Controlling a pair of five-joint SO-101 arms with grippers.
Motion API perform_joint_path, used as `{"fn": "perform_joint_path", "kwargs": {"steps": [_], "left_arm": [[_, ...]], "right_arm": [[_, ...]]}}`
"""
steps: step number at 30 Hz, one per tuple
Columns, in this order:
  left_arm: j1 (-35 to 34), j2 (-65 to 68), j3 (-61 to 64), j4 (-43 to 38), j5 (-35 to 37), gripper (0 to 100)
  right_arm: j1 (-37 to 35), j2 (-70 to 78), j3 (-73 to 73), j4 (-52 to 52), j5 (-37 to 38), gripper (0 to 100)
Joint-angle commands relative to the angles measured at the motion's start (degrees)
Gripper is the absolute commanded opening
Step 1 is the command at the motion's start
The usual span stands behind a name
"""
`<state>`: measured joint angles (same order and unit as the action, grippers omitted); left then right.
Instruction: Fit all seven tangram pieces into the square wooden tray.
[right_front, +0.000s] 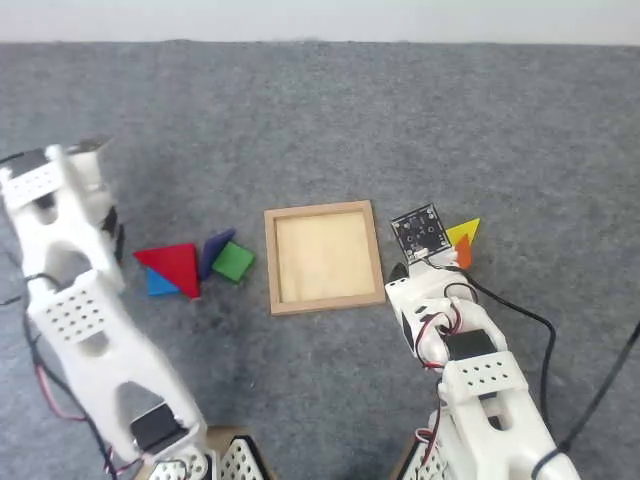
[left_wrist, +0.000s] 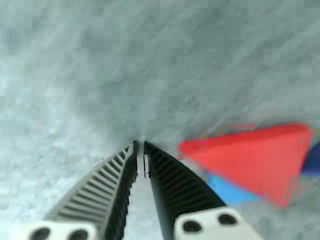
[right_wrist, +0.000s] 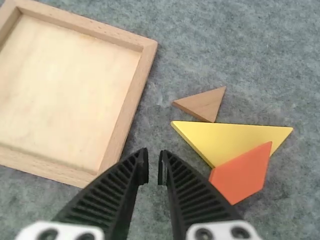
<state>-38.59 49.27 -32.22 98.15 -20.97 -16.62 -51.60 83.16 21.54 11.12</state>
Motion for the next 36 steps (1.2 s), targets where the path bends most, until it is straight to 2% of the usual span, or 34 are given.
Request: {"fn": "perform_joint_path", "kwargs": {"steps": [1, 4, 8, 13, 17, 20, 25, 31, 36], "left_arm": [[-4.66, -7.56, 5.32, 1.32, -4.57, 2], [-6.59, -12.13, 13.23, -0.7, -10.02, 2], [-7.21, -21.27, 22.99, -8.44, -16.88, 2], [-2.29, -35.34, 31.69, -15.47, -35.87, 4], [4.22, -43.96, 37.58, -22.68, -45.1, 16], [10.2, -45.89, 42.33, -27.43, -52.75, 24], [13.8, -44.22, 43.91, -29.98, -67.87, 27], [13.45, -41.32, 44.7, -31.38, -76.22, 27], [14.33, -39.65, 48.57, -31.91, -78.68, 27]], "right_arm": [[0.92, 0.57, -1.93, -1.1, -0.44, 6.1], [0.92, 0.57, -1.93, -1.1, -0.44, 6.1], [1.01, 0.66, -1.93, -1.01, -0.44, 6.1], [1.01, 0.66, -1.85, -1.01, -0.44, 6.1], [1.01, 0.75, -1.85, -1.01, -0.44, 6.1], [1.01, 0.75, -1.85, -1.01, -0.44, 6.1], [1.01, 0.75, -1.85, -1.01, -0.44, 6.1], [0.75, 0.75, -1.85, -1.01, -0.44, 6.1], [0.75, 0.75, -1.85, -1.19, -0.44, 6.1]]}}
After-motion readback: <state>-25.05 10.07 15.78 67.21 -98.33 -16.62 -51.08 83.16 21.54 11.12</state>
